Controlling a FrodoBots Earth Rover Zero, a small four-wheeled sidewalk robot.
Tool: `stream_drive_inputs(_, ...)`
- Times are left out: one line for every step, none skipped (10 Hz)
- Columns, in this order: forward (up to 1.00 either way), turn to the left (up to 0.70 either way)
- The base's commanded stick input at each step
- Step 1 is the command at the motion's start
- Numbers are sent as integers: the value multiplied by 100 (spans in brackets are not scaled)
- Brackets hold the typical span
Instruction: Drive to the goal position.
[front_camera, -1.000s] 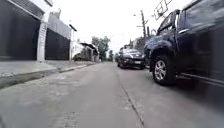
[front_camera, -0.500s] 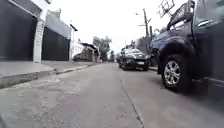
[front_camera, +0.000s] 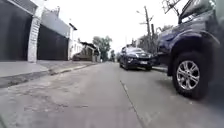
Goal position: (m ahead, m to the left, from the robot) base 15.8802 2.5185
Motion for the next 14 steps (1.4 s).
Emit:
stream_drive_inputs(100, 3)
stream_drive_inputs(100, 2)
stream_drive_inputs(100, 0)
stream_drive_inputs(100, 0)
stream_drive_inputs(100, 0)
stream_drive_inputs(100, 0)
stream_drive_inputs(100, 0)
stream_drive_inputs(100, 0)
stream_drive_inputs(100, 0)
stream_drive_inputs(100, 0)
stream_drive_inputs(100, 0)
stream_drive_inputs(100, 0)
stream_drive_inputs(100, 0)
stream_drive_inputs(100, 0)
